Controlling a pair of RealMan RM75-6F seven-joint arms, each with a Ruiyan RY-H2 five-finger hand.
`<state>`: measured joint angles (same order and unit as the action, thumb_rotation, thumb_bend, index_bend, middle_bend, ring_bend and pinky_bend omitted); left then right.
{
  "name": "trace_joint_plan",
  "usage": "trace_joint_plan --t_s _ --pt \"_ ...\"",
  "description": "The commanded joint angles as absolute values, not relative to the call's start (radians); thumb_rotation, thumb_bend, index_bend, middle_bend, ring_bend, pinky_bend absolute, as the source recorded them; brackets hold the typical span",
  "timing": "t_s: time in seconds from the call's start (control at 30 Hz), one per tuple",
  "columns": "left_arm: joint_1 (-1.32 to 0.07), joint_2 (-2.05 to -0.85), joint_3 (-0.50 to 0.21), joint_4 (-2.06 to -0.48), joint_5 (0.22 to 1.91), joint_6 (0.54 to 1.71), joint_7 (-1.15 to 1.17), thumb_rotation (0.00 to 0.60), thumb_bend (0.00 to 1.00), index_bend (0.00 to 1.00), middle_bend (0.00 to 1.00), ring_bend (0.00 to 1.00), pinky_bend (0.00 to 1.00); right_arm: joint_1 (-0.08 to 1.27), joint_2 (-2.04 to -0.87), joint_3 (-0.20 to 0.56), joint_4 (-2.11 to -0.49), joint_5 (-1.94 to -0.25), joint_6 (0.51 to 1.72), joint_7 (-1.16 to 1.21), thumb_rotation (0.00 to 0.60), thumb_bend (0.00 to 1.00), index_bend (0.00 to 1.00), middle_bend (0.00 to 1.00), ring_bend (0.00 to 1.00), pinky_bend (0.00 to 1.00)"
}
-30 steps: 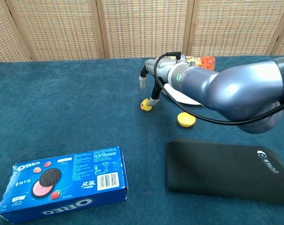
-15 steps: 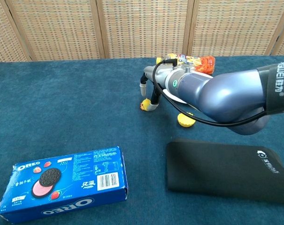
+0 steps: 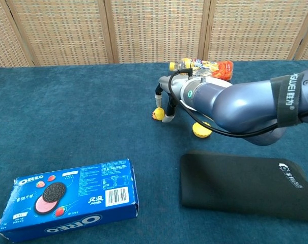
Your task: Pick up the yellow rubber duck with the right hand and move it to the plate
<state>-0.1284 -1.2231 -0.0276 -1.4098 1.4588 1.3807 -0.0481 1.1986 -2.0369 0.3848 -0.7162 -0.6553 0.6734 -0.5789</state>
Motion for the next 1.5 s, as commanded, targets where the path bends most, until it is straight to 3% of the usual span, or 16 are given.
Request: trace_joint_plan --t_s 0.03,0.73,1.0,1.5 --pt "-0.13 -1.224 -0.027 -1.41 1.459 1.378 -0.049 0.6 0.12 0.0 0.0 0.0 0.0 1.203 -2.042 0.388 -0.708 -0.659 0.669 -0.575 0.6 0.21 0.44 0.07 0.0 0.0" --pt "-0.132 -1.223 -0.023 -1.409 1.46 1.374 -0.049 0.6 0.13 0.0 0.0 0.0 0.0 1.206 -2.039 0.401 -0.742 -0.666 0.694 -0.599 0.6 0.24 0.49 0.09 0.0 0.0" --pt "-0.127 -1.22 -0.025 -1.41 1.457 1.384 -0.047 0.6 0.13 0.0 0.0 0.0 0.0 1.178 -1.943 0.411 -0.919 -0.668 0.793 -0.642 0.6 0.24 0.5 0.09 0.0 0.0" --pt "-0.116 -1.219 -0.022 -1.413 1.469 1.411 -0.037 0.6 0.13 0.0 0.0 0.0 0.0 1.017 -1.74 0.317 -1.331 -0.646 1.0 -0.723 0.6 0.24 0.5 0.09 0.0 0.0"
